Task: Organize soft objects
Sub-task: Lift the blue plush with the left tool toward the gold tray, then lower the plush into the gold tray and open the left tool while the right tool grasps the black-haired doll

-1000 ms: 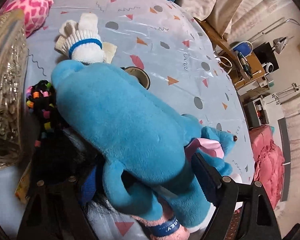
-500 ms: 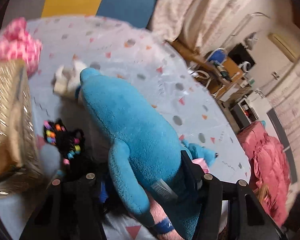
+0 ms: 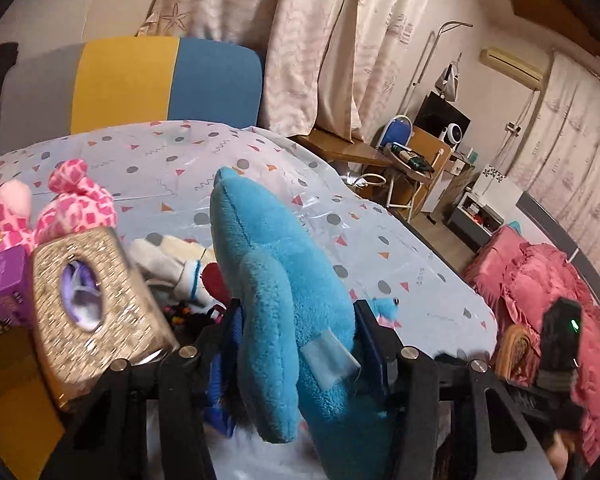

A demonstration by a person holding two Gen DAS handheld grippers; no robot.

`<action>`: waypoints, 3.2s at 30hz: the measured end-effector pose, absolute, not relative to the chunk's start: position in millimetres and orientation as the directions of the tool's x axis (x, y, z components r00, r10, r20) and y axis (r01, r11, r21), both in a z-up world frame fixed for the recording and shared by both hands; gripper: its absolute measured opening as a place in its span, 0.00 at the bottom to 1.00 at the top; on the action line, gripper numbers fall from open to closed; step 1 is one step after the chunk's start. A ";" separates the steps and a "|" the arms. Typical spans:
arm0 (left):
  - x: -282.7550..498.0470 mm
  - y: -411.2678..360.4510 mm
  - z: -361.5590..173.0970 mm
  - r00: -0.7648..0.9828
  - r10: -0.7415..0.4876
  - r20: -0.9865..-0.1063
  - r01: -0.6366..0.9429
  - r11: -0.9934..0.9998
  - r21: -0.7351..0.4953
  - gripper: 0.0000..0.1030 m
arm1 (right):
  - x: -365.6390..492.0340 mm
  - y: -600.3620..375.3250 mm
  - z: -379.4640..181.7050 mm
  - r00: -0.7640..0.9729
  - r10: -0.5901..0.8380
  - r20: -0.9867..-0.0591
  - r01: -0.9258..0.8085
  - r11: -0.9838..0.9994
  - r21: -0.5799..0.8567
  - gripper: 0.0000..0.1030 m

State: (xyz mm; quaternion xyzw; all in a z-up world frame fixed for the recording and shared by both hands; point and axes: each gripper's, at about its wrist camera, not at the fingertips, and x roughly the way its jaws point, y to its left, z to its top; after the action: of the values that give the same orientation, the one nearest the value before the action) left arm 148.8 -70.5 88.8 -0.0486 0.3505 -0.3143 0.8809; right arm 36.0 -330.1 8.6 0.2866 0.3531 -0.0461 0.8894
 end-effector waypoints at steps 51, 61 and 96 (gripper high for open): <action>94.5 216.4 4.2 0.634 -0.367 -0.681 0.094 0.910 -0.404 0.50 | 220.6 -184.2 -66.2 0.375 0.340 -0.862 -0.143 0.940 0.309 0.34; 98.3 254.3 -9.1 0.630 -0.212 -0.747 0.024 0.967 -0.254 0.39 | 218.9 -175.9 -62.6 0.396 0.294 -0.870 -0.179 0.954 0.241 0.30; 30.2 206.2 36.7 0.733 -0.077 -0.676 -0.124 0.961 -0.245 0.86 | 237.0 -182.6 -72.9 0.405 0.240 -0.882 -0.139 0.970 0.201 0.37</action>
State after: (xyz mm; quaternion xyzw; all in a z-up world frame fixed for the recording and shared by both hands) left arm 30.2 206.2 36.7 -0.1382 0.3649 0.0128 0.9206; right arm 237.0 -182.6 -72.9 0.0477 0.5334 0.1132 0.8369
